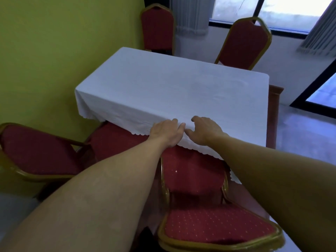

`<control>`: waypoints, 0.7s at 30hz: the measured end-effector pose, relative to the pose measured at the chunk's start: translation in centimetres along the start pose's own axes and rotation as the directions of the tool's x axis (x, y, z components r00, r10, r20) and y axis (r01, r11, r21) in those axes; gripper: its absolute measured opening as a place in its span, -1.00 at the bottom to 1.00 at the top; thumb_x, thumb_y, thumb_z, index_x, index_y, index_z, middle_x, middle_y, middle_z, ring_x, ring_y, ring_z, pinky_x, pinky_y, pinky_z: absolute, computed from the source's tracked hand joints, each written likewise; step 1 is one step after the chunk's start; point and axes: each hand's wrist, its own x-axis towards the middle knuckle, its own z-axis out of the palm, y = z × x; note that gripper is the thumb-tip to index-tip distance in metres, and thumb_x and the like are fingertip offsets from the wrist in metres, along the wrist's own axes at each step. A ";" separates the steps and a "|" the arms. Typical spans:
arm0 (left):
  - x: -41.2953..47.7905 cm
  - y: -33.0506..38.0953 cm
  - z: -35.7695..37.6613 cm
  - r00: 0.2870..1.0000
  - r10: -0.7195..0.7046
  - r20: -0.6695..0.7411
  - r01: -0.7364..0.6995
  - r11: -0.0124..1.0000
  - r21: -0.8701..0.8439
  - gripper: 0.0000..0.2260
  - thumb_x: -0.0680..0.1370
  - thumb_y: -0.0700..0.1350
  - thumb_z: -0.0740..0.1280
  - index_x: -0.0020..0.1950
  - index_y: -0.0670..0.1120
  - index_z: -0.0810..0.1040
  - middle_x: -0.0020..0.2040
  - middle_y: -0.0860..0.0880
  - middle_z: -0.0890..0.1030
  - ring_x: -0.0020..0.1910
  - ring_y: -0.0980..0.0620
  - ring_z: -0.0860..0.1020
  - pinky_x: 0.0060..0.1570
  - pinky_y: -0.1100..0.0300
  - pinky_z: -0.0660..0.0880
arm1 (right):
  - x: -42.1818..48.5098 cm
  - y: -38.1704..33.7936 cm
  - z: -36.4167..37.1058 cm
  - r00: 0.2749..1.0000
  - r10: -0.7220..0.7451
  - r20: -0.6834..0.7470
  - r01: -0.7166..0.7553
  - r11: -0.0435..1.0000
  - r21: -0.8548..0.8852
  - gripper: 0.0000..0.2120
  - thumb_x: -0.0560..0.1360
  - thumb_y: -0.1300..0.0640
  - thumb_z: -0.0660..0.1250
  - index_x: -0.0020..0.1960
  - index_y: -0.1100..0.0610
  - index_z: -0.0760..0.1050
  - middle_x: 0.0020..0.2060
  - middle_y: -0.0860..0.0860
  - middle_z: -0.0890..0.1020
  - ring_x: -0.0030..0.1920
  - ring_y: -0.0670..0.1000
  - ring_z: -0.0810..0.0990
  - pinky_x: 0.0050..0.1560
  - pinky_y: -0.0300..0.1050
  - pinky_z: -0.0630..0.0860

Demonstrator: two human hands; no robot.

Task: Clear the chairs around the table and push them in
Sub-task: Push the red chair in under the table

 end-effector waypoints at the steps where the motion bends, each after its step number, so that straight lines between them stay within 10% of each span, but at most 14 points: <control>1: 0.2 -0.8 -0.2 1.000 0.003 0.007 -0.003 1.000 -0.001 -0.45 0.67 0.20 -0.07 0.43 -0.10 0.43 0.33 -0.11 0.55 0.29 -0.14 0.50 0.27 -0.08 0.37 | 0.3 -0.6 0.2 1.000 0.005 0.002 -0.005 1.000 0.003 -0.43 0.59 -0.22 0.23 0.44 0.13 0.35 0.30 0.10 0.54 0.29 0.16 0.51 0.22 0.11 0.50; 21: 5.9 -21.5 -6.0 0.995 0.076 0.063 -0.077 0.997 0.003 -0.46 0.68 0.18 -0.03 0.45 -0.12 0.42 0.37 -0.14 0.53 0.32 -0.16 0.49 0.30 -0.09 0.34 | 9.2 -19.9 5.7 0.995 0.101 0.018 -0.102 0.992 0.077 -0.40 0.59 -0.19 0.25 0.49 0.14 0.30 0.34 0.13 0.50 0.31 0.17 0.50 0.21 0.08 0.49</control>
